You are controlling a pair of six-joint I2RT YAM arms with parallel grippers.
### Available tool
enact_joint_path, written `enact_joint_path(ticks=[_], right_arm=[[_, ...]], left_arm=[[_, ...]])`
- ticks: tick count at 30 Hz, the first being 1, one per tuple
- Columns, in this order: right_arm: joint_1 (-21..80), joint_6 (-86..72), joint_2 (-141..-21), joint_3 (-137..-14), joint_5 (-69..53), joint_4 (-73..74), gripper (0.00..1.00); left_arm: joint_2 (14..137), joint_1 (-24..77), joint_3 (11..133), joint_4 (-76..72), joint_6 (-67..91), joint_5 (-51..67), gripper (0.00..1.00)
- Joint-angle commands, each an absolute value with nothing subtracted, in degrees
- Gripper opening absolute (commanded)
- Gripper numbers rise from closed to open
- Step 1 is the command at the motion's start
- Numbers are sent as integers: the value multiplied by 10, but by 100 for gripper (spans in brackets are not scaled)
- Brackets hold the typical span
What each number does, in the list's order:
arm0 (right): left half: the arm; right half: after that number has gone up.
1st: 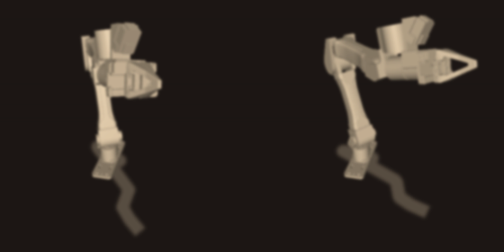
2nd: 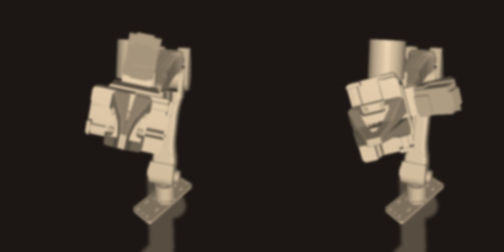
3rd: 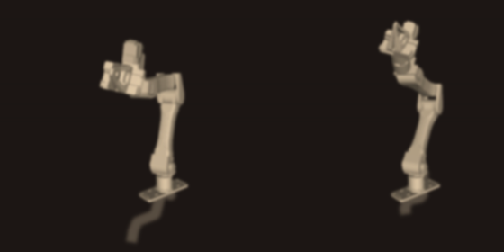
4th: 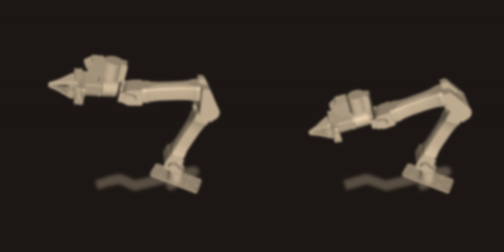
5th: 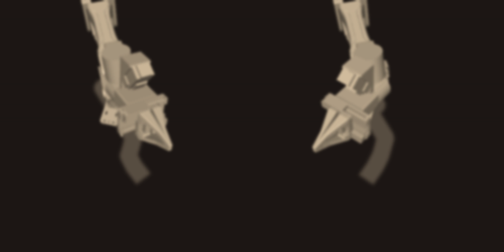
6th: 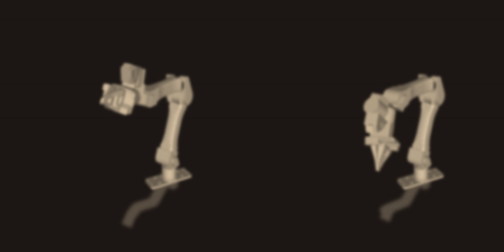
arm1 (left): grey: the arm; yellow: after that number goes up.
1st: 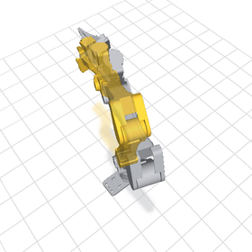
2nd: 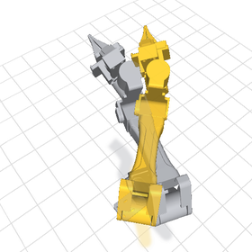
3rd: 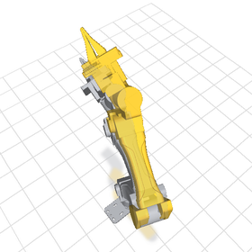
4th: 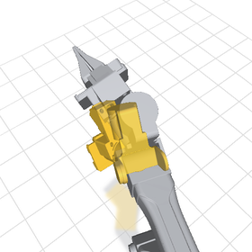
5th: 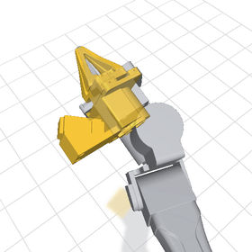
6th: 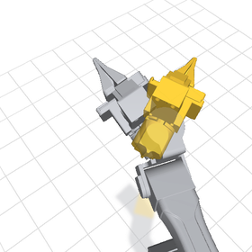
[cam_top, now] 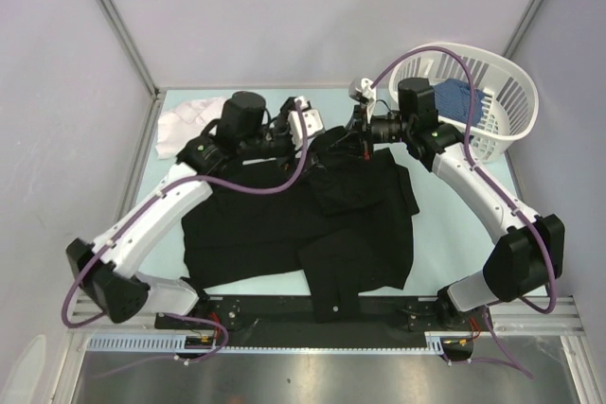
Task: Fold and stack the long sleeve shirts
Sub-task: Fold the shirt
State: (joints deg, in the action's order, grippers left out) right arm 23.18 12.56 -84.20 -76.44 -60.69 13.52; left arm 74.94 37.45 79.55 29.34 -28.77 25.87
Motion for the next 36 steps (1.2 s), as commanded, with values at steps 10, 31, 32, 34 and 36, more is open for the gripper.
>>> enact_joint_path(ticks=[10, 31, 32, 34, 36], right_arm=[[222, 232, -806, -793, -593, 194, 18], [97, 150, -986, -823, -498, 176, 36], [98, 154, -994, -825, -493, 175, 35], [100, 165, -1020, -837, -481, 185, 34], [103, 182, -1038, -845, -472, 203, 30]], left_arm=[[820, 375, 908, 352, -354, 354, 0], [795, 447, 975, 667, -632, 616, 0], [799, 449, 998, 677, -632, 619, 0], [808, 456, 1013, 697, -635, 618, 0], [809, 457, 1011, 700, -637, 615, 0]])
